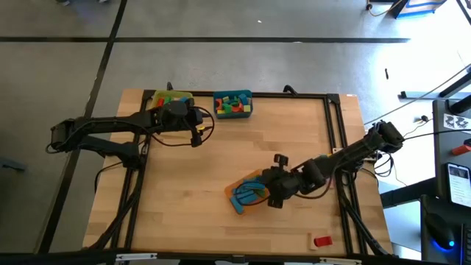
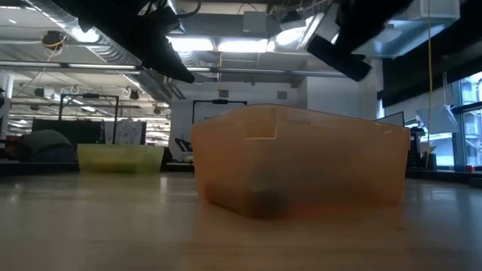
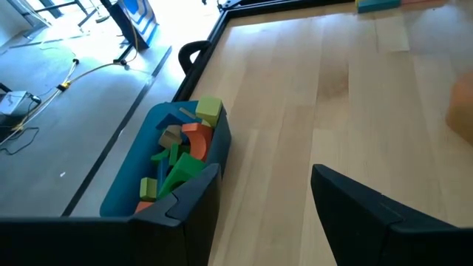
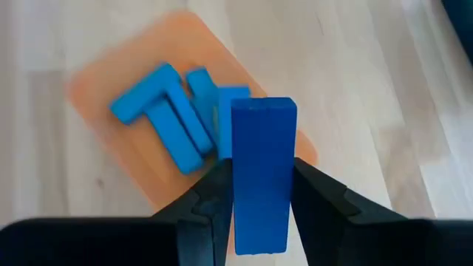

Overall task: Sort blocks by size
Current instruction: Put the dark blue rectangular block into the orange bin

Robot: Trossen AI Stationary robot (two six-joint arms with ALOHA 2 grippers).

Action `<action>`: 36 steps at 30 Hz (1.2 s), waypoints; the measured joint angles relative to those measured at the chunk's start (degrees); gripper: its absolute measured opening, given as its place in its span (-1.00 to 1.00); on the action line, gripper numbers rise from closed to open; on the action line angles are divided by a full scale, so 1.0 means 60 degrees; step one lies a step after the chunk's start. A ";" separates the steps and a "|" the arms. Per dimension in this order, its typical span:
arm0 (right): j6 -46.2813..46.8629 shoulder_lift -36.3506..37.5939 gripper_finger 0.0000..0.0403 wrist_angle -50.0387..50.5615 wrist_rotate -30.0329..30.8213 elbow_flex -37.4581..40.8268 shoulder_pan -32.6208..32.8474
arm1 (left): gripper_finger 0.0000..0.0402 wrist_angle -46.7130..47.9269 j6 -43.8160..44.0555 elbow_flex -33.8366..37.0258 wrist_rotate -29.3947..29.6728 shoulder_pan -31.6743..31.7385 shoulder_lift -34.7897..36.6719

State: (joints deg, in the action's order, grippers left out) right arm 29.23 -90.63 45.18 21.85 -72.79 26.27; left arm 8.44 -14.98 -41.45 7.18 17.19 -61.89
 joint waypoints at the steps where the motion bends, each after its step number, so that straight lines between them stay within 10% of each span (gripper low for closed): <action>1: -0.0146 0.0000 -0.40 -0.0233 0.0002 0.0000 -0.0026 | -0.02 -0.0002 0.0000 0.0000 0.0003 -0.0004 0.0000; 36: -0.1530 -0.2263 -0.38 -0.2285 -0.1208 -0.0001 -0.0012 | -0.02 0.0001 0.0000 0.0001 0.0000 -0.0002 0.0001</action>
State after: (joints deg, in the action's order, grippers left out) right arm 20.05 -104.21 31.47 14.60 -72.79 26.20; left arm 8.44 -14.98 -41.44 7.18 17.18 -61.88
